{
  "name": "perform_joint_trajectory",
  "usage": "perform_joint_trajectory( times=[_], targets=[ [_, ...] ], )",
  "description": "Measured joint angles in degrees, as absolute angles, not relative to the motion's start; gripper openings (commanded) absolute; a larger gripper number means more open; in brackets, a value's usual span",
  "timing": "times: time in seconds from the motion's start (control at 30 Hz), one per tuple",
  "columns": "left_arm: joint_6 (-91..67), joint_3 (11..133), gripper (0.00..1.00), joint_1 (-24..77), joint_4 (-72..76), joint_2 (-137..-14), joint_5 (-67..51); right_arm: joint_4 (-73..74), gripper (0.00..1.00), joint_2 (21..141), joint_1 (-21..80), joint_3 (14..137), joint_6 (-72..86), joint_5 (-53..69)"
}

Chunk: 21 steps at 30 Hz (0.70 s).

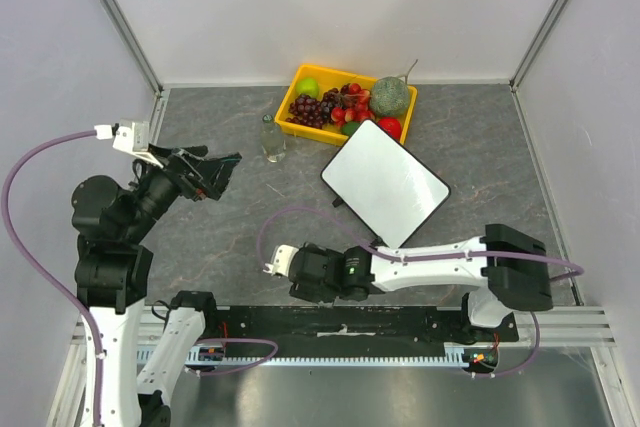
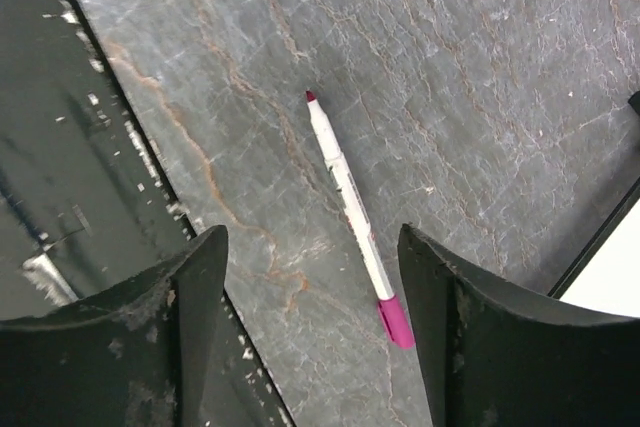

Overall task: Write a sentence on the whiteboard
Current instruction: Pick up the whiteboard marker at the center of the board.

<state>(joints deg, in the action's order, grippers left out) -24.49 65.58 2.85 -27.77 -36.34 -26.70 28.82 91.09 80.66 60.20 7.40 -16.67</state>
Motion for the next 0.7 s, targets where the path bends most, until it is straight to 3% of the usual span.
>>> perform_joint_trajectory(
  times=[0.33,0.57,0.7],
  targets=[
    [-24.08,68.01,1.0,2.85,-28.49,-35.29,-30.33,27.2,0.57,98.7,80.6,62.81,5.06,-18.63],
    [-24.03,68.01,1.0,2.85,-28.67,-34.41,-32.25,26.44,0.56,100.71,78.48,60.55,4.84,-17.56],
    [-24.03,68.01,1.0,2.85,-28.6,-33.58,-33.34,25.26,0.45,100.44,75.16,59.9,4.67,-16.84]
  ],
)
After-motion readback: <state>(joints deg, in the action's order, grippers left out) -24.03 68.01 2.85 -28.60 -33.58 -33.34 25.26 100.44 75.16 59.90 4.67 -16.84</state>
